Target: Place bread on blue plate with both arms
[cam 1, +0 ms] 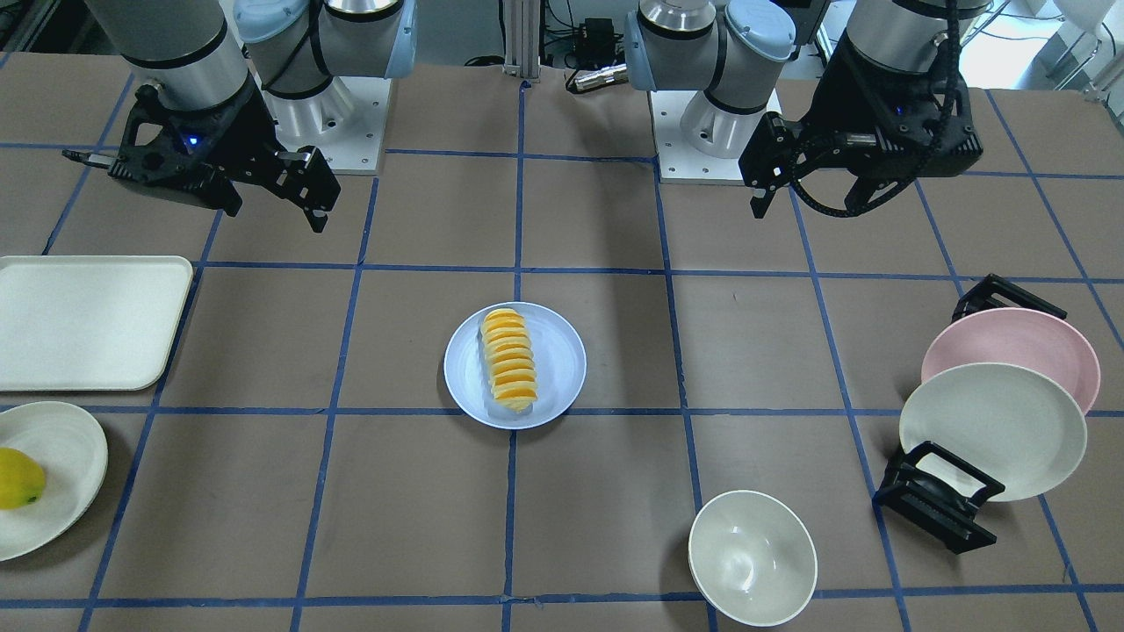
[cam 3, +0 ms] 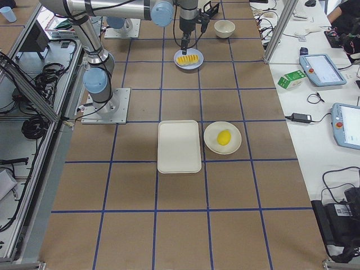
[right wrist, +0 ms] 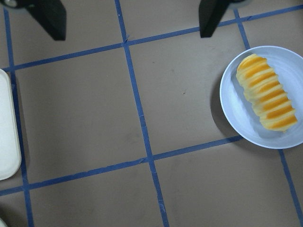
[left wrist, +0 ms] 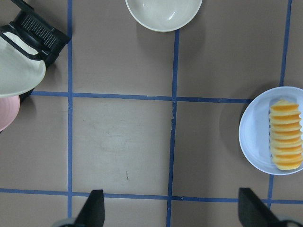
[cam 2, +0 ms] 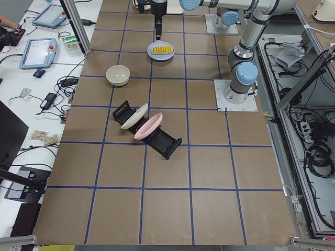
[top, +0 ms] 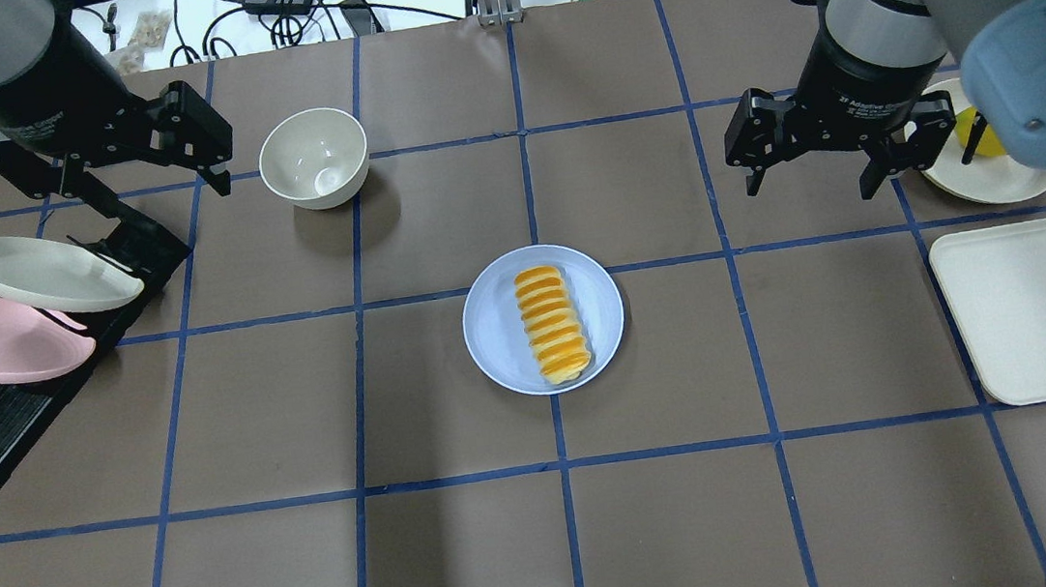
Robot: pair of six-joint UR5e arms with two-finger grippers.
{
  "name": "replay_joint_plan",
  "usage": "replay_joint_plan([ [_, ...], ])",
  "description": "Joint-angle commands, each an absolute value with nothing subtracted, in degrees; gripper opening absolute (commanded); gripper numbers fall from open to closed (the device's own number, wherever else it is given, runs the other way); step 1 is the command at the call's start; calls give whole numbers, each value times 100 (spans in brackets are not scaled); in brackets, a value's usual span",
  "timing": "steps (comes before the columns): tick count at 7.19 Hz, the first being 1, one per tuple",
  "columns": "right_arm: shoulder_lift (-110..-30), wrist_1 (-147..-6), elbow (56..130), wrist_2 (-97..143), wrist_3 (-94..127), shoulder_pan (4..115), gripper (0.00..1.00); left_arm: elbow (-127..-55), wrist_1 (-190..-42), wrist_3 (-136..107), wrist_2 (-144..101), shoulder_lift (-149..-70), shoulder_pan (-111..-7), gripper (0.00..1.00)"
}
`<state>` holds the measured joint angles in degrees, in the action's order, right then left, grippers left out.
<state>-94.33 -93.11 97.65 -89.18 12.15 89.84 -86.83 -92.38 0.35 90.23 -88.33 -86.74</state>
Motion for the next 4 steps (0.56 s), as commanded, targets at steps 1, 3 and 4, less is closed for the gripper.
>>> replay_joint_plan([
  [1,-9615,-9351,9756,-8833,1196,9000,100,-8684,-9237,35,9026,-8859,-8684,100],
  [3,-9633,-9360,9747,-8833,1195,9000,100,-8692,-9229,35,9026,-8868,-8684,100],
  [4,-9633,-9430,9747,-8824,1195,9000,100,-8701,-9237,35,9026,-8859,-8684,100],
])
